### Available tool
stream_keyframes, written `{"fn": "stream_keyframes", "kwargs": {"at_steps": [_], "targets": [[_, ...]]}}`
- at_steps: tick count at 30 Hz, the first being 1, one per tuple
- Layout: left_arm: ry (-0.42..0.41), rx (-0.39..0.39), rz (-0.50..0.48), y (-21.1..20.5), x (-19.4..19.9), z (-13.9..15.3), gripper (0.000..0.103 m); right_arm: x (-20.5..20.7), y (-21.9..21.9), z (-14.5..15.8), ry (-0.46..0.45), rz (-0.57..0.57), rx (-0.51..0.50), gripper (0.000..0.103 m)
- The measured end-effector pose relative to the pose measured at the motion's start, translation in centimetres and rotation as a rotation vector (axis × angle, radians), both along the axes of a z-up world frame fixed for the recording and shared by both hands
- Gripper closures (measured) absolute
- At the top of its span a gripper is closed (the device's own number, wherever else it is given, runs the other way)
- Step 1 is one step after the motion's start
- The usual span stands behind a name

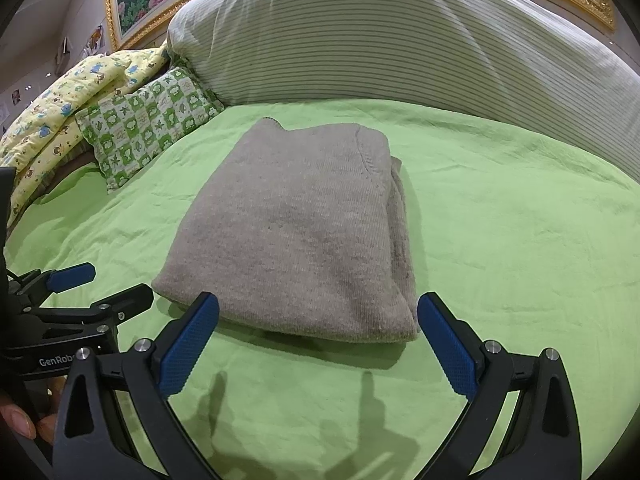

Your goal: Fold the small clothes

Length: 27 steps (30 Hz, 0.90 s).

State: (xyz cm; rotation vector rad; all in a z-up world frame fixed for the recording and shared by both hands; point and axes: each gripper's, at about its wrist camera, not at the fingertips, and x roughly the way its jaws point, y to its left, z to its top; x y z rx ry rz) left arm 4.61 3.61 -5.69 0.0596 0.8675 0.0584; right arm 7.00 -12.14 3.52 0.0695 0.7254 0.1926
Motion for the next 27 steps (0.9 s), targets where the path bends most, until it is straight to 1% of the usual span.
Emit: {"fn": "stream_keyframes", "kwargs": {"at_steps": [10,18,27], "targets": [[-0.005,-0.009,-0.009,-0.1,0.3,0.4,0.007,0.7,-0.4,0.4,-0.008,0.001,-0.005,0.004],[-0.007,-0.008,-0.011,-0.1,0.3,0.7,0.007,0.5,-0.7,0.7,-0.011,-0.013,-0.003,0.004],[-0.014,0.003,-0.006,-0.5,0.4,1.2,0.007,0.5,-0.7,0.8,-0.011,-0.012,-0.003,0.004]]}}
